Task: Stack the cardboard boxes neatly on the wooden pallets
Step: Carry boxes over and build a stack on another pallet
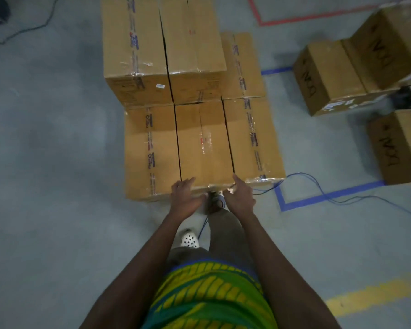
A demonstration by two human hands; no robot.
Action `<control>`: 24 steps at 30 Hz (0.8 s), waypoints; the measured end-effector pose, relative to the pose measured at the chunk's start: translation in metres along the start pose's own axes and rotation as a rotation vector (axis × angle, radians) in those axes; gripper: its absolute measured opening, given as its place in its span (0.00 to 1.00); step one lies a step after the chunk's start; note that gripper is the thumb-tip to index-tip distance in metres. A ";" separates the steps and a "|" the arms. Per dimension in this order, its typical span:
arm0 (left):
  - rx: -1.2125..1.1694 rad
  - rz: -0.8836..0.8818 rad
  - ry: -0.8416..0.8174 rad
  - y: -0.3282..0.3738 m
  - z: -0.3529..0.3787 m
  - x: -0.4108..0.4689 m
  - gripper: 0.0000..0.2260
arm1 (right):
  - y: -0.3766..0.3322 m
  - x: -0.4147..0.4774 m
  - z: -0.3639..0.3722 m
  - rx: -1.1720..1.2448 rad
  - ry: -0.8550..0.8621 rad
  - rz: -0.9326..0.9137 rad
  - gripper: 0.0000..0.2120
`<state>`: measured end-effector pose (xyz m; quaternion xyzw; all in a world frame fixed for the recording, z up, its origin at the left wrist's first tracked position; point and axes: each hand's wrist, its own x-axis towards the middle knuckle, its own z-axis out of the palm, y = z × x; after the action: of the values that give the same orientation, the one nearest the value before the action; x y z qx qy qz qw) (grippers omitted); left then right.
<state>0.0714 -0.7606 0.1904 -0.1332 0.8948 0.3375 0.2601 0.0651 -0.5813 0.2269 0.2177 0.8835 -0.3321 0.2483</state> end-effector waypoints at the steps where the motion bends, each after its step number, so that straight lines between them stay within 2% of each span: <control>1: -0.016 0.007 0.028 -0.003 -0.003 -0.011 0.35 | 0.001 -0.012 0.006 -0.019 -0.013 -0.023 0.31; 4: -0.105 -0.008 0.056 -0.015 -0.014 -0.034 0.33 | -0.003 -0.035 0.013 -0.027 -0.008 -0.105 0.31; 9: -0.249 0.005 0.135 -0.020 -0.038 -0.040 0.30 | -0.023 -0.051 0.014 0.039 0.132 -0.197 0.28; 15: -0.351 0.011 0.185 -0.030 -0.053 -0.044 0.25 | -0.037 -0.054 0.035 0.077 0.097 -0.243 0.27; 19: -0.384 0.028 0.203 -0.031 -0.066 -0.021 0.24 | -0.056 -0.036 0.038 0.056 0.118 -0.250 0.27; 24: -0.404 0.123 0.266 -0.009 -0.108 0.026 0.20 | -0.114 0.014 0.045 0.110 0.132 -0.288 0.26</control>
<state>0.0128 -0.8412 0.2398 -0.1711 0.8421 0.5040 0.0871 0.0043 -0.6875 0.2442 0.1233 0.9005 -0.3970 0.1274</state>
